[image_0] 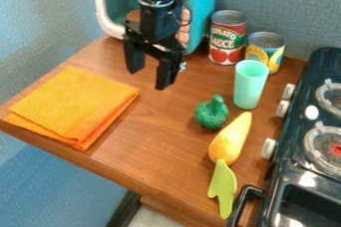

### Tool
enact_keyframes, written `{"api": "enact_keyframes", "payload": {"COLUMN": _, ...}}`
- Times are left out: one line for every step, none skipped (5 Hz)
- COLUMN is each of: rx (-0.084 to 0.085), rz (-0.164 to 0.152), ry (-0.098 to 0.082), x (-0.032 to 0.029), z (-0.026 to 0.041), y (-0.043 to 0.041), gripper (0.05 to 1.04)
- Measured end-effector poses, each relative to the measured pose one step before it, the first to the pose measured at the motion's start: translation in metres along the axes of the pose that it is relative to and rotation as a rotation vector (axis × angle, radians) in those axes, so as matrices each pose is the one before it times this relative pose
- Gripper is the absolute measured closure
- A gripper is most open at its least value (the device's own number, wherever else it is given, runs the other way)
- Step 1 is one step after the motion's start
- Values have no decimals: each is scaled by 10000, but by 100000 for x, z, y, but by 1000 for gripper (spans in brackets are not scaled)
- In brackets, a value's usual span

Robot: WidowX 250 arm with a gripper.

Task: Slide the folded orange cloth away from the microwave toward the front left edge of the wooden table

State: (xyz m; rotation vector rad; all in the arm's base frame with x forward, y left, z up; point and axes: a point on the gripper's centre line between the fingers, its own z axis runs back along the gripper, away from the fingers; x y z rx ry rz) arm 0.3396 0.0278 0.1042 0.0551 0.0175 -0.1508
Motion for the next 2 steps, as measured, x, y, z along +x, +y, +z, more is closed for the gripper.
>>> {"api": "enact_keyframes", "payload": {"rx": -127, "rz": -123, "ry": 335, "x": -296, "z": -263, "y": -164, "gripper": 83}}
{"api": "enact_keyframes", "payload": {"rx": -12, "rz": 20, "ry": -17, "x": -9, "z": 49, "y": 30, "gripper": 83}}
